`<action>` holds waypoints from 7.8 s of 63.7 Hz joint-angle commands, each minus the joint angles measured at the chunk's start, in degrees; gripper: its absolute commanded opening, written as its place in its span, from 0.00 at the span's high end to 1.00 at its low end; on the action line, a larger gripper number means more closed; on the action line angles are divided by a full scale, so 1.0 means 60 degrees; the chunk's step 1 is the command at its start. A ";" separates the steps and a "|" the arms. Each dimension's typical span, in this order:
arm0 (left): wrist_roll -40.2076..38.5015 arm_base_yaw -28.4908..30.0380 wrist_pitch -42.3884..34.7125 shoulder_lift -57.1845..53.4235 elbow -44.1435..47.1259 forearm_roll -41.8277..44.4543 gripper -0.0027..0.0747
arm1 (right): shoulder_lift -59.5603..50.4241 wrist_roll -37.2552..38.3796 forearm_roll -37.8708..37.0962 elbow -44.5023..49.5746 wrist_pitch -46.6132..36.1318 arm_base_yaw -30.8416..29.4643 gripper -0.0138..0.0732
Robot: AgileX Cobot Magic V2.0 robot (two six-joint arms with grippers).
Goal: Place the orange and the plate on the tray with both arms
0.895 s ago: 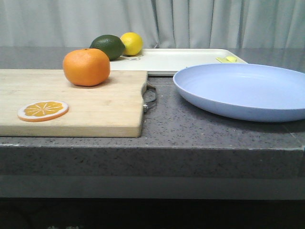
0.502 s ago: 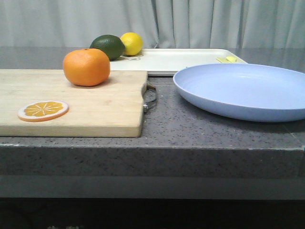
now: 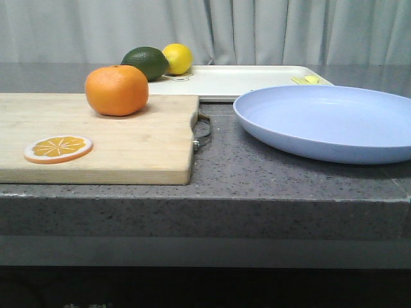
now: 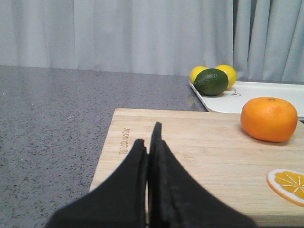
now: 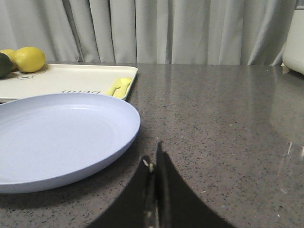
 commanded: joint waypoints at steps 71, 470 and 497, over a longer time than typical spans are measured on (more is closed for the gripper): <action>0.0005 -0.0003 0.4034 0.4177 -0.6554 -0.0102 0.99 | 0.3966 -0.0081 -0.0460 -0.6188 0.4676 -0.0047 0.92; 0.0741 -0.4777 0.6051 0.6336 -0.7546 -0.0525 0.09 | 0.4228 0.0331 -0.0089 -0.6227 0.8159 -0.0047 0.18; 0.0741 -0.4777 0.6053 0.6007 -0.7225 -0.0525 0.09 | 0.5931 0.0832 0.0586 -0.7219 0.9549 -0.0047 0.18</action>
